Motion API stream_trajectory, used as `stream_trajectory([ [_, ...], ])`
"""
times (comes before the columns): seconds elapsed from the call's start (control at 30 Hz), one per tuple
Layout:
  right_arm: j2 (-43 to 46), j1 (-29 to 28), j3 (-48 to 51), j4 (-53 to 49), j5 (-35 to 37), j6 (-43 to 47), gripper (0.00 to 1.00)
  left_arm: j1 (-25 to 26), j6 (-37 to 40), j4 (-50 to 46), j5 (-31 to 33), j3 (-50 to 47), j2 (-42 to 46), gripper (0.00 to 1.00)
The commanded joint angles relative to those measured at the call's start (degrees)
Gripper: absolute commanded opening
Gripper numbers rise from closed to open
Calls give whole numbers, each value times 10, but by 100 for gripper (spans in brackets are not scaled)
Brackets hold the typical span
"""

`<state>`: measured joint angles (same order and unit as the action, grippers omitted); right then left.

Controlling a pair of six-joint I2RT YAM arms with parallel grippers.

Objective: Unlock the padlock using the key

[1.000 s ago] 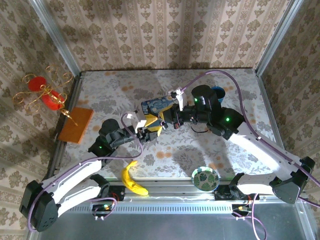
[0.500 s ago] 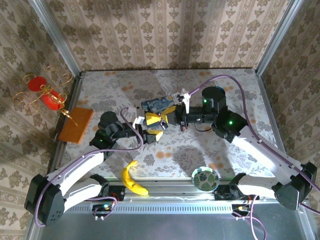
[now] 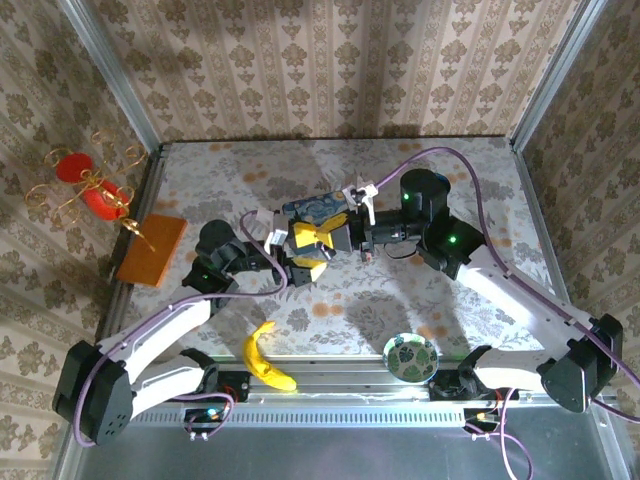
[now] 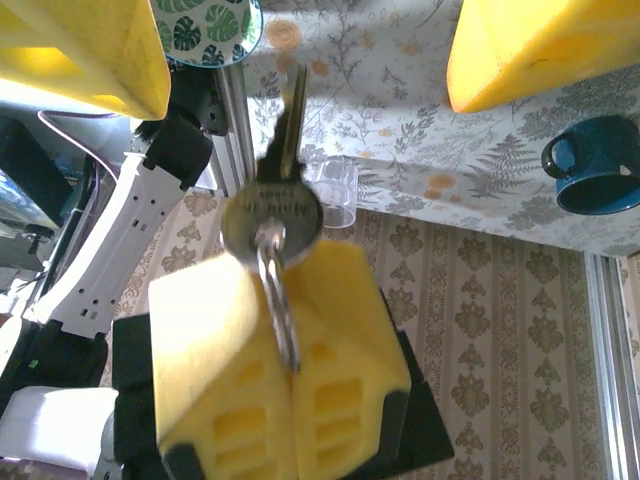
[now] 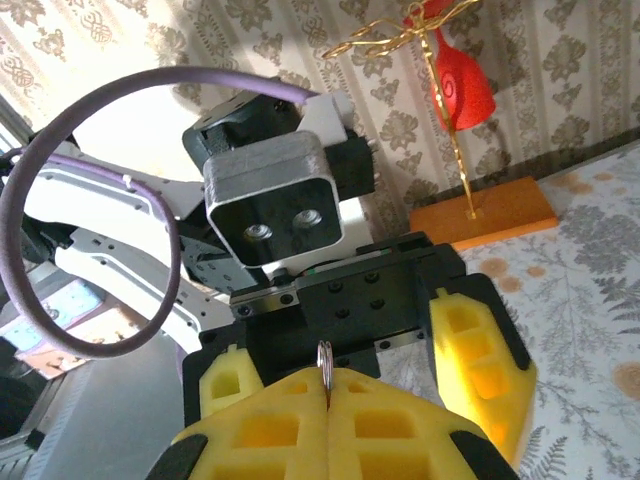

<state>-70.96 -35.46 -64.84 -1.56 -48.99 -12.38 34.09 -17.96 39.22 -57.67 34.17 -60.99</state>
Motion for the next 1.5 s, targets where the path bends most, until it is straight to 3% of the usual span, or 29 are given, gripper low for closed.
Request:
stream_trajectory([
  [0.0, -10, 0, -15, 0, -26, -4, 0, 3, -31, 67, -30, 24, -11, 70],
  [0.2, -3, 1, -10, -18, 15, 16, 0, 2, -42, 82, -39, 22, -14, 45],
  [0.4, 4, 17, 9, -5, 35, 9, 0, 0, -25, 52, -27, 11, 10, 26],
  [0.53, 3, 20, 14, -2, 41, 5, 0, -1, -9, 30, -13, 6, 26, 19],
  [0.8, 4, 22, 17, 2, 34, 0, 0, -5, -7, 19, 9, 2, 33, 18],
  [0.93, 6, 21, 15, -8, 31, 7, 0, -8, -8, 15, 13, 2, 34, 26],
  [1.27, 7, 13, 7, -29, 35, 27, 0, -9, -8, 7, 14, 8, 25, 31],
  [1.37, 6, 11, 4, -37, 39, 33, 0, -10, -11, 6, 15, 8, 26, 41],
  [1.47, 8, 9, 3, -42, 43, 37, 0, -10, -10, 3, 17, 6, 27, 37],
])
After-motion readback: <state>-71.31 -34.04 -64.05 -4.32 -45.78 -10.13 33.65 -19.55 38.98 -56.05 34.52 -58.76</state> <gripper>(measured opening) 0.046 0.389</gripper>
